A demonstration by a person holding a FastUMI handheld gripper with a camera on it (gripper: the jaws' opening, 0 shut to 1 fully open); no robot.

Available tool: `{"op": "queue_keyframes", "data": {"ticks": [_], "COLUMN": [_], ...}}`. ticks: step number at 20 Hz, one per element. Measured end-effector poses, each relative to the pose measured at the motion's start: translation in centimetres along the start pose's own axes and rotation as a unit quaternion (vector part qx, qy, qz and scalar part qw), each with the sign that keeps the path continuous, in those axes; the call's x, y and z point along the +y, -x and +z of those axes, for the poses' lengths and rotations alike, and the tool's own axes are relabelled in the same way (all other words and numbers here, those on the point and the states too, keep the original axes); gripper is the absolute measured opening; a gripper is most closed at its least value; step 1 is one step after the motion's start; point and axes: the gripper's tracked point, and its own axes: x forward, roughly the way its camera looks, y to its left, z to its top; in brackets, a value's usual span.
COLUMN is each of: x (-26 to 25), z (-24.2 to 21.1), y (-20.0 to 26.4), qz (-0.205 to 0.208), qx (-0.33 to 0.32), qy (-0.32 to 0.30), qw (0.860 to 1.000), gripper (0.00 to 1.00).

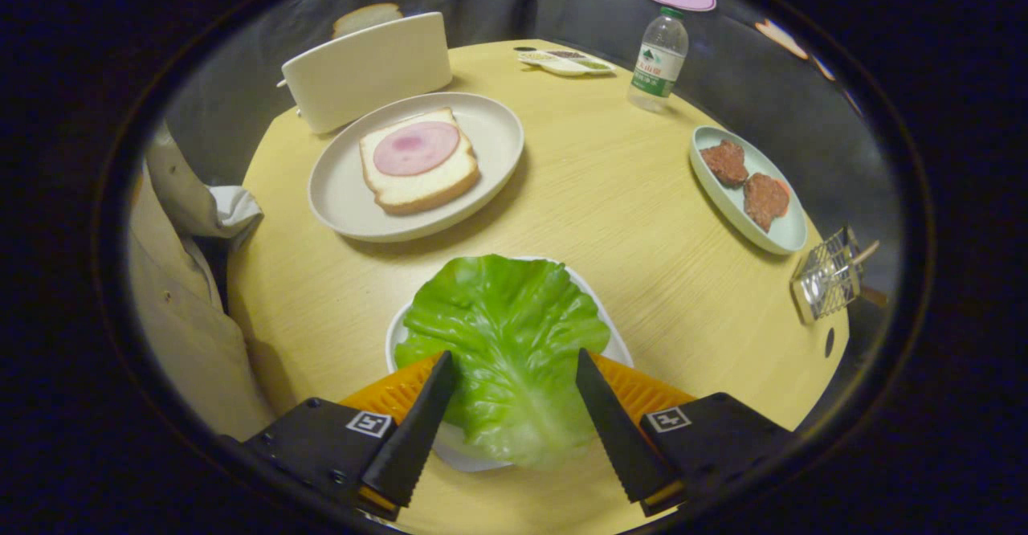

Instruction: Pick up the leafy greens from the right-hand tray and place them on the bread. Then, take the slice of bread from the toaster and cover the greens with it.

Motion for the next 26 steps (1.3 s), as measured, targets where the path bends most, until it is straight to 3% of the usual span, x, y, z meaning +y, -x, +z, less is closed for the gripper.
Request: {"op": "queue_keyframes", "data": {"ticks": [11, 17, 26], "x": [0.7, 1.1, 1.6], "z": [0.3, 0.9, 4.7], "y": [0.0, 1.3, 6.6], "qz": [-0.009, -0.020, -0.067], "qx": [0.003, -0.012, -0.074], "qy": [0.007, 0.008, -0.019], "qw": [1.000, 1.000, 0.995], "gripper": [0.16, 0.04, 0.03]}}
